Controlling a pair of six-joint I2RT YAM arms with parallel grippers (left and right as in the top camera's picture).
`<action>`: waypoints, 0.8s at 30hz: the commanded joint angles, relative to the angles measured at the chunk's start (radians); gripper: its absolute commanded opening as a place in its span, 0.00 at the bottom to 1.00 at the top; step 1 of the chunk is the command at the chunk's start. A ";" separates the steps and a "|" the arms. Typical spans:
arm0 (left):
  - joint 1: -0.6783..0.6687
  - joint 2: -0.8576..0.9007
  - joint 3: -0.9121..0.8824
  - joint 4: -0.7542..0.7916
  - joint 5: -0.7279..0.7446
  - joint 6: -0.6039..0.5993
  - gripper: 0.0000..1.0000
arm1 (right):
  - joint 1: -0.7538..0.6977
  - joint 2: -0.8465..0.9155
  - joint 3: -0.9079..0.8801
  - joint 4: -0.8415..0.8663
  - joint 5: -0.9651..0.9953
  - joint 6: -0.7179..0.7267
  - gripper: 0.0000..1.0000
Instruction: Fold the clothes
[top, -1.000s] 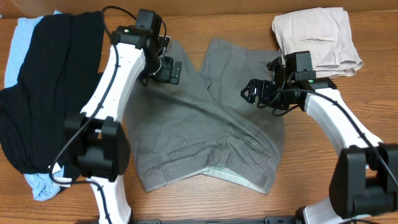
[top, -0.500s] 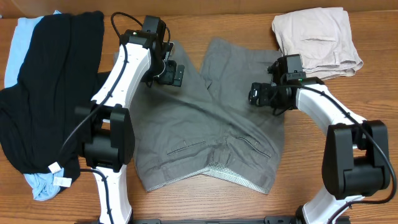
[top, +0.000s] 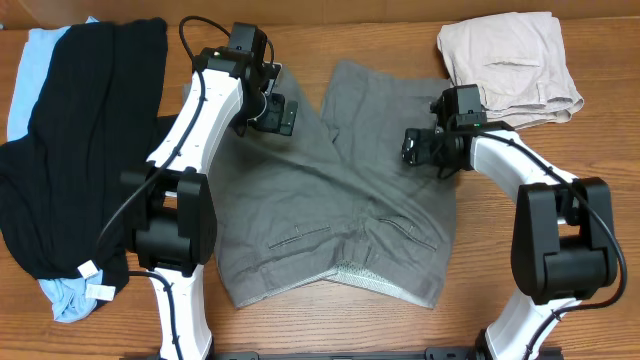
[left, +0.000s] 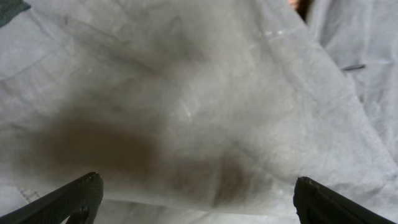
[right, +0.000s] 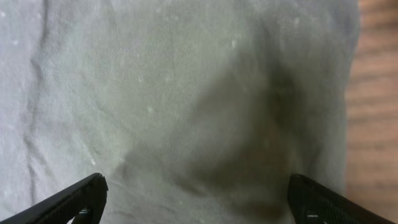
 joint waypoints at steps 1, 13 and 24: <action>0.006 0.009 0.020 0.011 0.014 0.031 1.00 | 0.022 0.102 -0.017 0.017 -0.076 0.001 0.96; 0.005 0.009 0.020 0.066 0.014 0.050 1.00 | 0.061 0.131 0.015 0.047 -0.101 -0.043 0.93; 0.003 0.009 0.065 0.074 0.041 0.099 1.00 | 0.111 0.130 0.320 -0.199 -0.170 -0.074 0.98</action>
